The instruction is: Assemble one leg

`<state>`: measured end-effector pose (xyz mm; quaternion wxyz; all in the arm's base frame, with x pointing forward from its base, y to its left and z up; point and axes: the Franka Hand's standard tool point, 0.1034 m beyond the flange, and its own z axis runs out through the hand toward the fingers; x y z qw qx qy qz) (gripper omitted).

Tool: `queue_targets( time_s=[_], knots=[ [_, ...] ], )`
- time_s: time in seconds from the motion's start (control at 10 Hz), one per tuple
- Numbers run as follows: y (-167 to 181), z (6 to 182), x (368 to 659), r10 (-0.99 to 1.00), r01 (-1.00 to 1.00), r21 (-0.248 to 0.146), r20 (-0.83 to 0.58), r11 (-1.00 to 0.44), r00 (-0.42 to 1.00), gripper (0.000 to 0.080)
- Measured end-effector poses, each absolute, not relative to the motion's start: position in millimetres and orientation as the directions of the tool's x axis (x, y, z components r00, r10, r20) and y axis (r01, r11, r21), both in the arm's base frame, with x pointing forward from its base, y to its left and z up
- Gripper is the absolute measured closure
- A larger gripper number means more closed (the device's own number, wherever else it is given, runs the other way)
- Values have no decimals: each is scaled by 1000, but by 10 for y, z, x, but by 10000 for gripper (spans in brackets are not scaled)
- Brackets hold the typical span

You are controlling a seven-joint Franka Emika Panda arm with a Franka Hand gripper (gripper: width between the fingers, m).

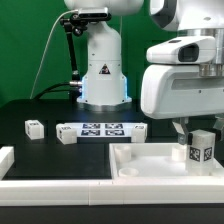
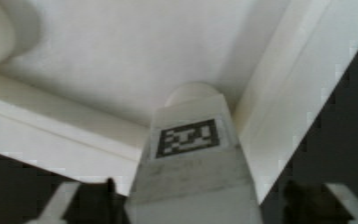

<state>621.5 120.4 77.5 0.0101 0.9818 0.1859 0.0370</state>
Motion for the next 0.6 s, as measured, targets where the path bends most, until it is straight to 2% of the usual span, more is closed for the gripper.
queue_targets(
  time_s=[0.1, 0.4, 0.6],
  knots=[
    [1205, 774, 6215, 349, 348, 31, 70, -937, 934, 510],
    [1204, 771, 6225, -2, 0, -19, 89, -1000, 996, 508],
    [1180, 771, 6216, -299, -293, -76, 87, -953, 950, 508]
  ],
)
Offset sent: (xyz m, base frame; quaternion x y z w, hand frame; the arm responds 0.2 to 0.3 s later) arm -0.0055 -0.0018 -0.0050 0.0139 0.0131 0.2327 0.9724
